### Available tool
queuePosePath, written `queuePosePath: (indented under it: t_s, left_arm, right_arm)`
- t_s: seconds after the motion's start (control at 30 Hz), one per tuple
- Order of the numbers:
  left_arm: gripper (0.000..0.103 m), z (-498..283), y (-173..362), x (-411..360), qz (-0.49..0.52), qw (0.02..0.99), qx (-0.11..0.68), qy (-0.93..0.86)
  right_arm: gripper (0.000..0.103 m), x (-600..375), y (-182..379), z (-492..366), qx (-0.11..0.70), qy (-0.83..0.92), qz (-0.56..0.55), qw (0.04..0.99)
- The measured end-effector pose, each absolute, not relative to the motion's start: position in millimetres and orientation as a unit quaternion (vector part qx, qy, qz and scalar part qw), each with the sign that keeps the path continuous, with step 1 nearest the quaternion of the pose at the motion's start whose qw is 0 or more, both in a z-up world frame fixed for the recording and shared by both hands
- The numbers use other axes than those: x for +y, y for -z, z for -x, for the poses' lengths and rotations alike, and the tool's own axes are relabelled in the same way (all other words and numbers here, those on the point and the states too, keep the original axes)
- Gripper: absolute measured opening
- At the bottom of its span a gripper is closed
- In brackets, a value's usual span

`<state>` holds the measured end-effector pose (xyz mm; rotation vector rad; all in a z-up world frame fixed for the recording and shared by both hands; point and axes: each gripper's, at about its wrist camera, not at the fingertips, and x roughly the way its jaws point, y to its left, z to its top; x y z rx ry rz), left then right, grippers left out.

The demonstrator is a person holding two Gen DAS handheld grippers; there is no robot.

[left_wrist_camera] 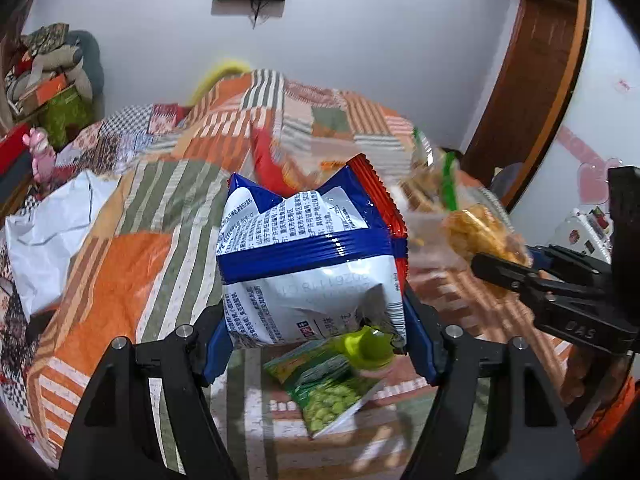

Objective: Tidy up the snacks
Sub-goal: 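Carry both bags over the clear box and open both tools to drop them in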

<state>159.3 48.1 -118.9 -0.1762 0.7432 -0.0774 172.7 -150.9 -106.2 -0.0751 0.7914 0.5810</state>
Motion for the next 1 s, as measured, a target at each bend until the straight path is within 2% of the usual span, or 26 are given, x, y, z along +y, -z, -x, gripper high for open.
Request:
queuePosePath:
  t_s: [0.43, 1.0]
  left_arm:
    - [0.072, -184, 83, 25, 0.080, 0.940, 0.324, 0.069]
    - [0.072, -243, 83, 15, 0.065, 0.941, 0.326, 0.066]
  right_arm:
    - [0.042, -159, 92, -194, 0.354, -0.266, 0.017, 0.896]
    - [0.042, -142, 100, -223, 0.362, -0.275, 0.039, 0.890]
